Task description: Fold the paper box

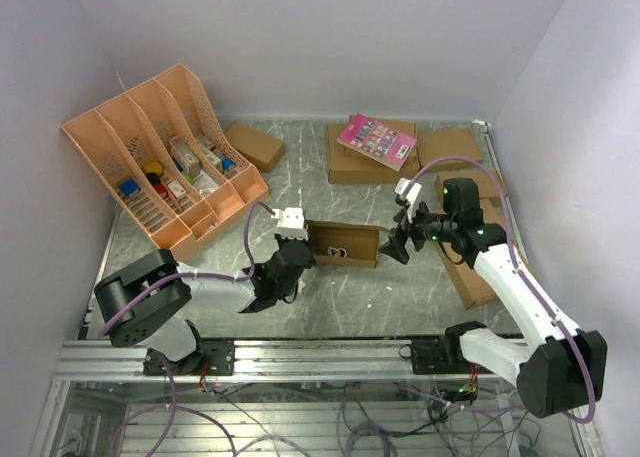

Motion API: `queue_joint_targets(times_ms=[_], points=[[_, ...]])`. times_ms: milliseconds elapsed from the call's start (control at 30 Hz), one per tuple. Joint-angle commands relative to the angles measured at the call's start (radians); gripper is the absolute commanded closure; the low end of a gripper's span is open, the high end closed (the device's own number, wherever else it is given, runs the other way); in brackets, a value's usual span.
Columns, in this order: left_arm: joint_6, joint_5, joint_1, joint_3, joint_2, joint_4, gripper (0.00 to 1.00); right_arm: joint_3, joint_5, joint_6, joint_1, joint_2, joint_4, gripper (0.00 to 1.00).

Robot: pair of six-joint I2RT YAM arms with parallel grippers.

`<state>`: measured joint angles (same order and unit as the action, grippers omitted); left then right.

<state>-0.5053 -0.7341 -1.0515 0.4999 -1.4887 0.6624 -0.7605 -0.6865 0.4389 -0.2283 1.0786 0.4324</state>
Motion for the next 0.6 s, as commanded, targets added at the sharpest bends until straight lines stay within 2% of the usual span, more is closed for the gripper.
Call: queue_joint_targets(times_ms=[0,167,267,400,567], points=[[-0.010,0.006,-0.015,0.025,-0.013,-0.058,0.93,-0.093,-0.117,0.323,0.005,-0.032,0.171,0.01],[0.004,0.014,-0.018,0.037,-0.030,-0.045,0.93,-0.226,-0.296,0.717,-0.006,0.053,0.381,0.00],[0.007,0.018,-0.021,0.041,-0.039,-0.040,0.93,-0.310,-0.262,0.666,-0.081,0.129,0.357,0.07],[0.006,0.014,-0.025,0.051,-0.043,-0.050,0.93,-0.309,-0.077,0.546,-0.233,0.175,0.247,0.22],[0.000,0.005,-0.030,0.051,-0.033,-0.067,0.93,-0.294,0.033,0.521,-0.292,0.199,0.201,0.46]])
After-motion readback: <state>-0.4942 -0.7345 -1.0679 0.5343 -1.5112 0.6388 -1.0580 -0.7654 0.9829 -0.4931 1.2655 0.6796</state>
